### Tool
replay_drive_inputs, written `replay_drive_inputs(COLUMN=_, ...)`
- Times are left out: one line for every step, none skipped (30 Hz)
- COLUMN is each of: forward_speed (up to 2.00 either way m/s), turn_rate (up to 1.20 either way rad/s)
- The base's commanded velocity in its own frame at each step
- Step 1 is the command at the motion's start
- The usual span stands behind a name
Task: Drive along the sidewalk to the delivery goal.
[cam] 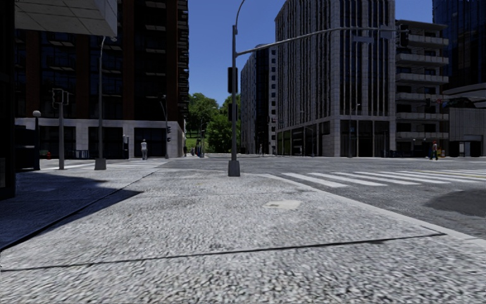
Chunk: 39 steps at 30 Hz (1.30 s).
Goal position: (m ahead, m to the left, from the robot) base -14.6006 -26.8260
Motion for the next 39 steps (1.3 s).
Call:
replay_drive_inputs(forward_speed=2.0, turn_rate=0.0)
replay_drive_inputs(forward_speed=2.0, turn_rate=0.0)
replay_drive_inputs(forward_speed=2.0, turn_rate=0.0)
replay_drive_inputs(forward_speed=2.0, turn_rate=0.0)
replay_drive_inputs(forward_speed=2.0, turn_rate=0.0)
replay_drive_inputs(forward_speed=2.0, turn_rate=0.0)
replay_drive_inputs(forward_speed=2.0, turn_rate=0.0)
replay_drive_inputs(forward_speed=2.0, turn_rate=0.0)
replay_drive_inputs(forward_speed=2.0, turn_rate=0.0)
replay_drive_inputs(forward_speed=2.0, turn_rate=0.0)
replay_drive_inputs(forward_speed=2.0, turn_rate=0.0)
replay_drive_inputs(forward_speed=2.0, turn_rate=0.0)
replay_drive_inputs(forward_speed=2.0, turn_rate=0.0)
replay_drive_inputs(forward_speed=2.0, turn_rate=0.0)
replay_drive_inputs(forward_speed=2.0, turn_rate=0.0)
replay_drive_inputs(forward_speed=2.0, turn_rate=0.0)
replay_drive_inputs(forward_speed=2.0, turn_rate=0.0)
replay_drive_inputs(forward_speed=2.0, turn_rate=0.0)
replay_drive_inputs(forward_speed=2.0, turn_rate=0.0)
replay_drive_inputs(forward_speed=2.0, turn_rate=0.0)
replay_drive_inputs(forward_speed=2.0, turn_rate=0.0)
replay_drive_inputs(forward_speed=2.0, turn_rate=0.0)
replay_drive_inputs(forward_speed=2.0, turn_rate=0.0)
replay_drive_inputs(forward_speed=2.0, turn_rate=0.0)
replay_drive_inputs(forward_speed=2.0, turn_rate=0.0)
replay_drive_inputs(forward_speed=2.0, turn_rate=0.0)
replay_drive_inputs(forward_speed=2.0, turn_rate=0.0)
replay_drive_inputs(forward_speed=2.0, turn_rate=0.0)
replay_drive_inputs(forward_speed=2.0, turn_rate=0.0)
replay_drive_inputs(forward_speed=2.0, turn_rate=0.0)
replay_drive_inputs(forward_speed=2.0, turn_rate=0.0)
replay_drive_inputs(forward_speed=2.0, turn_rate=0.0)
replay_drive_inputs(forward_speed=2.0, turn_rate=0.0)
replay_drive_inputs(forward_speed=2.0, turn_rate=0.0)
replay_drive_inputs(forward_speed=2.0, turn_rate=0.0)
replay_drive_inputs(forward_speed=2.0, turn_rate=0.0)
replay_drive_inputs(forward_speed=2.0, turn_rate=0.0)
replay_drive_inputs(forward_speed=2.0, turn_rate=0.0)
replay_drive_inputs(forward_speed=2.0, turn_rate=0.0)
